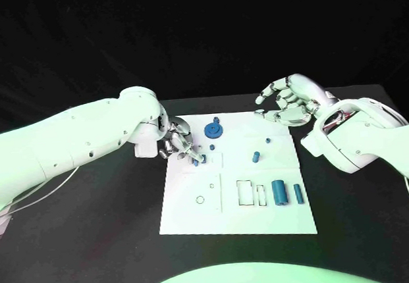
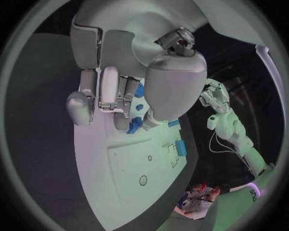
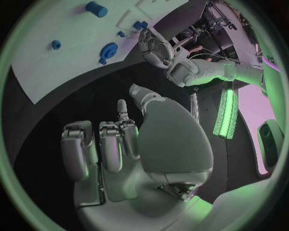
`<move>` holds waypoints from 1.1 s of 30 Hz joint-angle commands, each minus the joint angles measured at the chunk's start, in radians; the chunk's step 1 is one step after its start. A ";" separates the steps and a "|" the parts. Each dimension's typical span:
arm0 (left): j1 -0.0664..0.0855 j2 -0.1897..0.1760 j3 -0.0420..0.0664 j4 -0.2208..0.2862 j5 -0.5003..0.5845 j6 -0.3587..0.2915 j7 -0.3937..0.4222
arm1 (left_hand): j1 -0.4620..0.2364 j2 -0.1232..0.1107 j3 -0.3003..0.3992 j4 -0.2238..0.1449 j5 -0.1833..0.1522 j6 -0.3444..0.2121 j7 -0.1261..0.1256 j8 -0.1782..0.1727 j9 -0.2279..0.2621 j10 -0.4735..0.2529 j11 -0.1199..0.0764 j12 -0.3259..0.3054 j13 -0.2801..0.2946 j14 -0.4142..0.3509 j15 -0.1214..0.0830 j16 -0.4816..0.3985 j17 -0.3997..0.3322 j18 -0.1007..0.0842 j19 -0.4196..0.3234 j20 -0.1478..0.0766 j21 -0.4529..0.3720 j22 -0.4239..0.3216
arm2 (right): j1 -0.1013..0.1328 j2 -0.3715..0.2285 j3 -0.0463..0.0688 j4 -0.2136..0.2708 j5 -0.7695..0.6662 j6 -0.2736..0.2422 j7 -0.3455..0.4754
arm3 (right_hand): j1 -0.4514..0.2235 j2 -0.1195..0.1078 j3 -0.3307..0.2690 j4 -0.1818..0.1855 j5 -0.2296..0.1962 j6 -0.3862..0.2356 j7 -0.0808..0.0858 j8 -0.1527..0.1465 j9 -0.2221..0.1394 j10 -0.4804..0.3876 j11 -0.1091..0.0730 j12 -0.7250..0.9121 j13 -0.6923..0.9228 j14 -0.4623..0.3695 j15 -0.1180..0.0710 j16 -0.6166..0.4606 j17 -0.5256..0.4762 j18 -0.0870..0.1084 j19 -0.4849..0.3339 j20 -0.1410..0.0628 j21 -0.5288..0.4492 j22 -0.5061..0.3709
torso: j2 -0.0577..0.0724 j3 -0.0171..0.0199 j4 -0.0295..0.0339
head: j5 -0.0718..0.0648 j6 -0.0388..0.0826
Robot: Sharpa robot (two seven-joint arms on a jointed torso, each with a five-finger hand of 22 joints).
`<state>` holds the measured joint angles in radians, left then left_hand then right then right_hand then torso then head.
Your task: Assemble the parts on the task board
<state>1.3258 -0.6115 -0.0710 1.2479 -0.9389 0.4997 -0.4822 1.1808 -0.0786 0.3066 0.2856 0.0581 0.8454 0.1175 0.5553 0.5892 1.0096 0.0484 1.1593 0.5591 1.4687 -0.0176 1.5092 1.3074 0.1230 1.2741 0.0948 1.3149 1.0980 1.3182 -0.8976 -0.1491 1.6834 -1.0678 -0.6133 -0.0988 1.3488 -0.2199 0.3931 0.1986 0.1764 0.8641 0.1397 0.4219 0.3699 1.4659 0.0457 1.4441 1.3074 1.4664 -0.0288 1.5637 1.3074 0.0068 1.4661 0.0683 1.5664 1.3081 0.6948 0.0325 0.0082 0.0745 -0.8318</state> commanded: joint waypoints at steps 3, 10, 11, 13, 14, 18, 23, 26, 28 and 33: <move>0.000 0.000 0.000 0.001 -0.010 0.018 0.001 | 0.019 -0.007 0.008 -0.003 0.003 0.003 -0.003 0.006 -0.001 0.005 -0.006 0.006 0.004 0.026 0.001 0.003 0.085 -0.019 0.006 -0.001 0.004 0.003 | 0.000 0.001 0.000 0.002 -0.003 0.008 0.003 | -0.002 0.005 0.001 0.005 -0.003 -0.007 -0.001 0.004 0.002 0.029 0.009 0.003 0.181 0.102 0.006 0.001 0.253 -0.007 0.105 0.010 0.004 0.263 | 0.000 -0.0002 -0.0007 | -0.002 -0.001; 0.000 -0.001 0.000 0.000 -0.012 0.013 0.001 | 0.023 -0.011 0.008 -0.003 0.002 0.006 -0.004 0.009 -0.001 0.010 -0.007 0.009 0.012 0.028 0.000 0.004 0.088 -0.020 0.008 -0.001 0.006 0.006 | 0.000 0.002 0.000 0.002 -0.004 0.001 0.002 | 0.001 0.006 0.001 0.005 -0.002 -0.007 -0.002 0.005 0.002 0.029 0.009 0.002 0.181 0.102 0.006 0.002 0.254 -0.007 0.105 0.010 0.004 0.263 | 0.000 0.0003 0.0010 | -0.001 -0.002; 0.000 -0.001 0.000 0.000 -0.012 0.012 0.001 | 0.025 -0.011 0.009 -0.003 0.002 0.007 -0.004 0.010 -0.001 0.011 -0.007 0.009 0.014 0.028 0.000 0.004 0.088 -0.020 0.009 -0.002 0.007 0.008 | 0.000 0.002 0.000 0.002 -0.004 0.001 0.002 | 0.001 0.006 0.001 0.005 -0.002 -0.007 -0.002 0.005 0.002 0.029 0.009 0.002 0.181 0.102 0.006 0.002 0.254 -0.007 0.105 0.010 0.004 0.263 | 0.000 0.0001 0.0002 | -0.001 -0.001; 0.000 -0.001 0.000 0.000 -0.012 0.006 0.002 | 0.030 -0.011 0.011 -0.003 0.002 0.009 -0.005 0.011 -0.001 0.013 -0.008 0.010 0.016 0.028 -0.001 0.004 0.089 -0.020 0.009 -0.002 0.008 0.009 | 0.000 0.002 0.000 0.002 -0.004 0.000 0.002 | 0.002 0.006 0.001 0.005 -0.001 -0.007 -0.002 0.006 0.003 0.029 0.009 0.002 0.181 0.102 0.006 0.002 0.254 -0.007 0.105 0.011 0.004 0.263 | 0.000 -0.0001 0.0001 | 0.000 -0.002; 0.000 -0.001 0.000 -0.001 -0.011 0.002 0.002 | 0.035 -0.009 0.014 -0.004 0.002 0.009 -0.006 0.012 -0.001 0.013 -0.009 0.009 0.016 0.029 -0.002 0.004 0.090 -0.021 0.010 -0.002 0.009 0.010 | 0.000 0.002 0.000 0.002 -0.004 0.000 0.002 | 0.002 0.006 0.001 0.005 -0.001 -0.007 -0.002 0.006 0.003 0.029 0.009 0.002 0.181 0.102 0.006 0.002 0.254 -0.007 0.105 0.011 0.004 0.263 | 0.000 -0.0003 0.0000 | 0.000 -0.002; -0.001 0.000 -0.001 -0.003 -0.007 -0.008 0.004 | 0.070 0.003 0.042 -0.010 0.001 0.011 -0.011 0.015 -0.002 0.017 -0.013 0.007 0.024 0.031 -0.006 0.005 0.095 -0.021 0.011 -0.006 0.012 0.015 | 0.000 0.002 0.000 0.002 -0.004 0.001 0.000 | 0.002 0.006 0.001 0.005 -0.001 -0.007 -0.002 0.006 0.003 0.029 0.009 0.002 0.181 0.102 0.006 0.002 0.254 -0.007 0.105 0.011 0.004 0.263 | 0.000 0.0003 0.0002 | 0.000 -0.002; -0.002 0.003 -0.002 -0.006 -0.001 -0.017 0.006 | 0.077 0.006 0.049 -0.011 0.002 0.011 -0.012 0.016 -0.002 0.018 -0.014 0.006 0.025 0.031 -0.006 0.005 0.095 -0.022 0.012 -0.007 0.013 0.016 | 0.000 0.002 0.000 0.001 -0.004 0.003 -0.001 | 0.002 0.006 0.001 0.005 -0.001 -0.007 -0.002 0.006 0.003 0.029 0.009 0.002 0.181 0.102 0.006 0.002 0.254 -0.007 0.105 0.011 0.004 0.263 | 0.001 0.0006 0.0000 | 0.000 -0.003; -0.003 0.004 -0.003 -0.007 0.003 -0.018 0.007 | 0.079 0.006 0.052 -0.012 0.002 0.011 -0.012 0.016 -0.002 0.018 -0.014 0.005 0.024 0.031 -0.007 0.005 0.095 -0.021 0.011 -0.007 0.013 0.015 | 0.000 0.001 0.000 0.001 -0.005 0.004 -0.001 | 0.002 0.006 0.001 0.005 -0.001 -0.007 -0.002 0.006 0.003 0.029 0.009 0.002 0.181 0.102 0.006 0.002 0.254 -0.007 0.105 0.011 0.004 0.263 | 0.001 0.0004 -0.0005 | -0.001 -0.004; -0.004 0.005 -0.003 -0.008 0.006 -0.018 0.007 | 0.080 0.006 0.053 -0.012 0.002 0.011 -0.012 0.017 -0.003 0.018 -0.015 0.005 0.024 0.032 -0.007 0.005 0.096 -0.022 0.012 -0.007 0.013 0.016 | 0.000 0.001 0.000 0.001 -0.005 0.005 -0.002 | 0.004 0.007 0.002 0.005 0.000 -0.007 -0.002 0.007 0.003 0.030 0.008 0.004 0.182 0.102 0.006 0.002 0.254 -0.007 0.105 0.011 0.004 0.263 | 0.001 0.0005 -0.0001 | 0.000 -0.005; -0.004 0.005 -0.003 -0.009 0.009 -0.016 0.007 | 0.083 0.006 0.056 -0.013 0.002 0.011 -0.012 0.017 -0.003 0.018 -0.015 0.004 0.024 0.031 -0.007 0.005 0.095 -0.021 0.011 -0.007 0.013 0.015 | 0.000 0.002 0.000 0.001 -0.005 0.007 -0.002 | 0.004 0.007 0.002 0.005 0.000 -0.007 -0.002 0.007 0.003 0.030 0.008 0.004 0.182 0.102 0.006 0.002 0.254 -0.007 0.105 0.011 0.004 0.263 | 0.000 0.0010 0.0004 | 0.000 -0.005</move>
<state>1.3227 -0.6084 -0.0739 1.2391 -0.9410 0.4865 -0.4821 1.2534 -0.0731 0.3559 0.2734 0.0580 0.8527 0.1104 0.5662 0.5879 1.0226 0.0357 1.1655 0.5832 1.4687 -0.0176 1.5091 1.3074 0.1072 1.2812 0.0877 1.3236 1.1129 1.3183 -0.8965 -0.1491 1.6831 -1.0677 -0.6145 -0.1030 1.3488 -0.2199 0.3932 0.1986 0.1763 0.8641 0.1397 0.4219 0.3716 1.4659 0.0457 1.4441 1.3074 1.4664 -0.0288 1.5638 1.3079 0.0068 1.4662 0.0755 1.5664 1.3077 0.6952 0.0334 0.0081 0.0742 -0.8363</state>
